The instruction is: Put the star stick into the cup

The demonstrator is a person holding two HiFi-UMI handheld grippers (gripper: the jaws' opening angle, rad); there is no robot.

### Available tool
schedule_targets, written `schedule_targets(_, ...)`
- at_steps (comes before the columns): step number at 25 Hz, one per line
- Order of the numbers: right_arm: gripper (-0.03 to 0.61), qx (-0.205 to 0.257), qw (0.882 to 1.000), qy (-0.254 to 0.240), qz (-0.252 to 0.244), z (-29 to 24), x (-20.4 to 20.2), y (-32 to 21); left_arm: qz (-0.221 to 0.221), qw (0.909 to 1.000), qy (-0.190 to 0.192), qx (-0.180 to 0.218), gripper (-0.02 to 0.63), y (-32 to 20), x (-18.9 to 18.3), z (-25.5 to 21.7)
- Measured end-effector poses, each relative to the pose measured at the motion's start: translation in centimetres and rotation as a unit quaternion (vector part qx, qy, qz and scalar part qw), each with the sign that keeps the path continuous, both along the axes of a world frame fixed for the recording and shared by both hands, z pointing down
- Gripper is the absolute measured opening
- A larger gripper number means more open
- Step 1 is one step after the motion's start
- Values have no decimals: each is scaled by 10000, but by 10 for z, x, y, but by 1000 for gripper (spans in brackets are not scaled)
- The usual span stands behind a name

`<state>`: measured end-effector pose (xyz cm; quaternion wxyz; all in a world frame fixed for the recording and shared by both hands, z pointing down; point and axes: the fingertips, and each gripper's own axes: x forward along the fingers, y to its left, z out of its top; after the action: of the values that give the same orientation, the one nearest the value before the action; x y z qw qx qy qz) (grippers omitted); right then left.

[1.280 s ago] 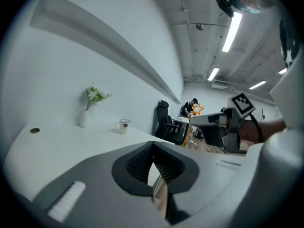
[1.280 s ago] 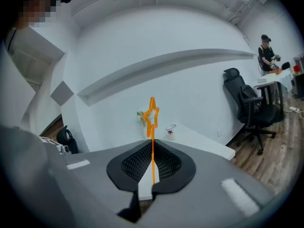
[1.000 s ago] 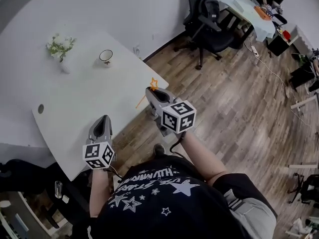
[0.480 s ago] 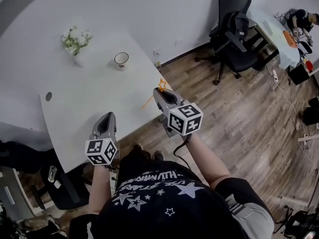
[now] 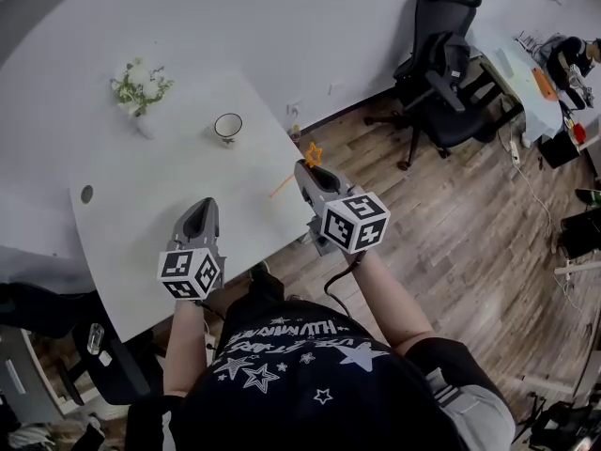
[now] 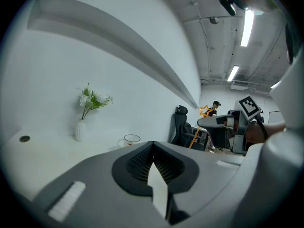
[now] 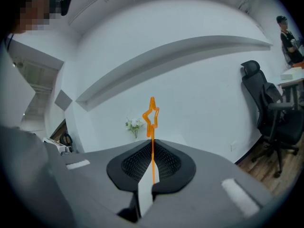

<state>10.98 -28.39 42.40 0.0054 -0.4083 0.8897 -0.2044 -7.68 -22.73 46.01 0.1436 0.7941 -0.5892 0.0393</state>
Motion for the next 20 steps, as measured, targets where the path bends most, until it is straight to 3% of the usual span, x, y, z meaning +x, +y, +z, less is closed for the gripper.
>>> schedule_targets(7,28,322,9993,-199,74,-38,-13,-57,45,9999,24,109,5,-50,-13,-16)
schedule_targets(20,28,563,9983,-160,-67,-58,-89,-141,42,9997,255,-21,5,-110,-64,-14)
